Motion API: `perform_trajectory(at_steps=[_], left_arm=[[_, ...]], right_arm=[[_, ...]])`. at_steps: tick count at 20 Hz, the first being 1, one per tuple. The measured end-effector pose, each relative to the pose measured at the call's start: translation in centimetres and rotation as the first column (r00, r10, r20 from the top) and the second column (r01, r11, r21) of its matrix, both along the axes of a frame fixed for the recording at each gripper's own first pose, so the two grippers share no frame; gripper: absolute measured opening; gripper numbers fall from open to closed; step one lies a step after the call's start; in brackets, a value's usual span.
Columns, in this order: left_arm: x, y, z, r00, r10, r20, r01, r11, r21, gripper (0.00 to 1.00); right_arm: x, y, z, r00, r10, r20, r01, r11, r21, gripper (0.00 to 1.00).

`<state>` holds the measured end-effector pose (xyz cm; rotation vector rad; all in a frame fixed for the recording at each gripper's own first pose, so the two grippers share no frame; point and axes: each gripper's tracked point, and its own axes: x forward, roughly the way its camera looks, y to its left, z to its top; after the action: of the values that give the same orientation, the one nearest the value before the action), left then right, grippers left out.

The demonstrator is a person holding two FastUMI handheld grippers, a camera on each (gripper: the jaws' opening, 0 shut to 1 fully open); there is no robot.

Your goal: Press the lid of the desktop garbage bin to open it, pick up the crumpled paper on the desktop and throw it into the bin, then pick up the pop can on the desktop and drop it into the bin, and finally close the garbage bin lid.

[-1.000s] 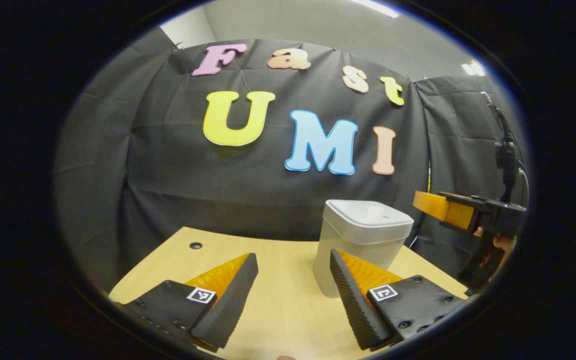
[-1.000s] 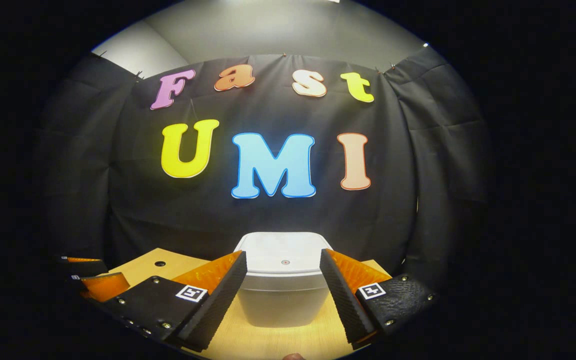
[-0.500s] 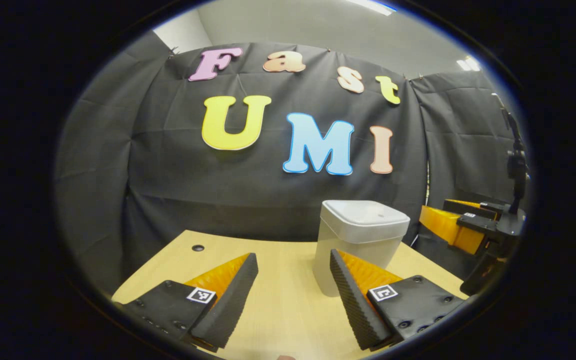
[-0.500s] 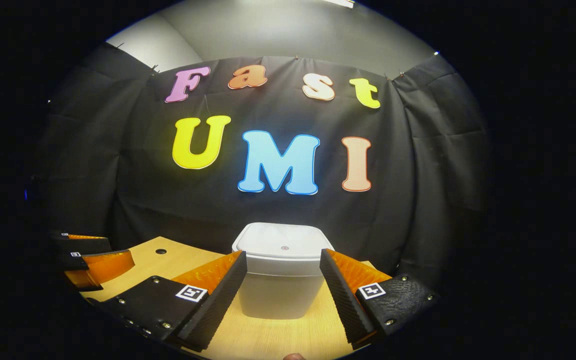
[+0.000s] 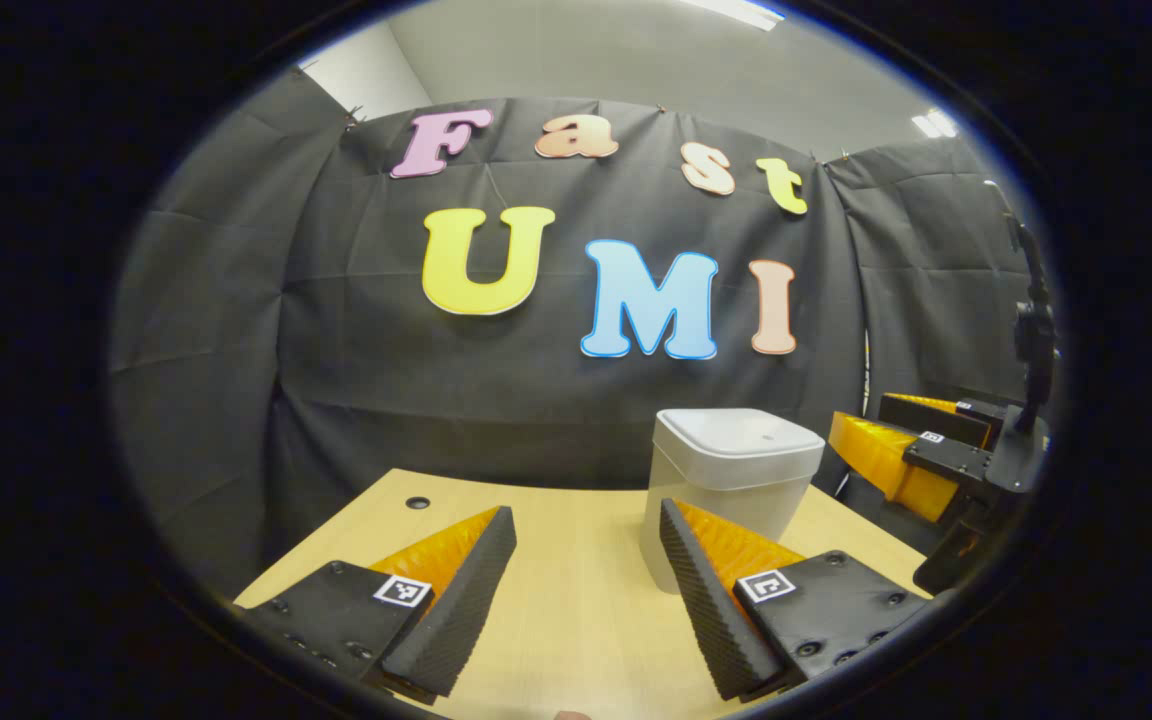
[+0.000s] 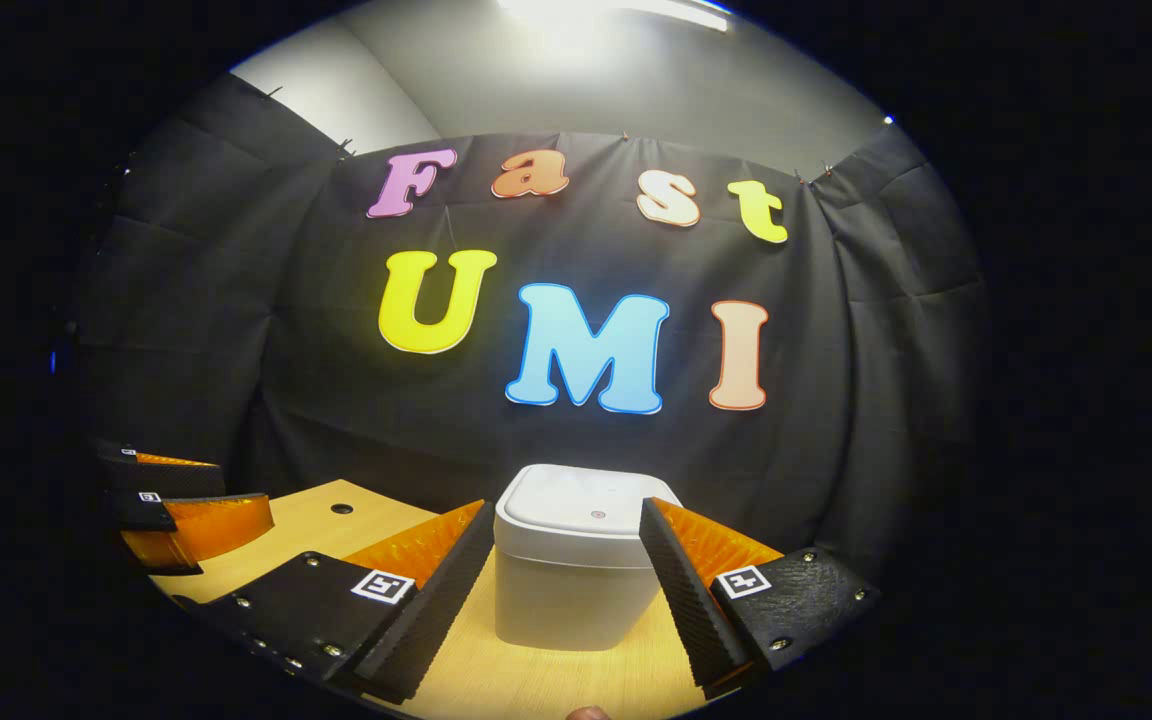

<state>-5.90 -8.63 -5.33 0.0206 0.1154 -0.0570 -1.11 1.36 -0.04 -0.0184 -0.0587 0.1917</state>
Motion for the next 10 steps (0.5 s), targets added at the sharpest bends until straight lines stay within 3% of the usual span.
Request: perform_trajectory(at_steps=[3, 4, 5, 10], left_arm=[[-0.5, 0.5, 0.3, 1.000, 0.029, 0.008, -0.029, 1.000, 0.001, 0.96], [-0.6, 0.5, 0.5, 0.999, 0.033, 0.012, -0.033, 0.999, -0.001, 1.00], [-0.8, 0.4, 0.7, 0.999, 0.037, 0.017, -0.037, 0.999, 0.000, 0.96], [-0.9, 0.4, 1.4, 0.998, 0.061, 0.034, -0.061, 0.998, 0.017, 0.96]], right_arm=[[0.1, 0.4, 0.4, 1.000, 0.022, 0.014, -0.022, 1.000, 0.008, 0.94], [0.3, 0.5, 0.4, 1.000, 0.026, 0.014, -0.027, 1.000, 0.007, 0.94], [0.3, 0.5, 0.5, 0.999, 0.031, 0.016, -0.031, 0.999, 0.009, 0.94], [0.1, 0.0, 1.0, 0.999, 0.040, 0.034, -0.040, 0.999, 0.004, 0.94]])
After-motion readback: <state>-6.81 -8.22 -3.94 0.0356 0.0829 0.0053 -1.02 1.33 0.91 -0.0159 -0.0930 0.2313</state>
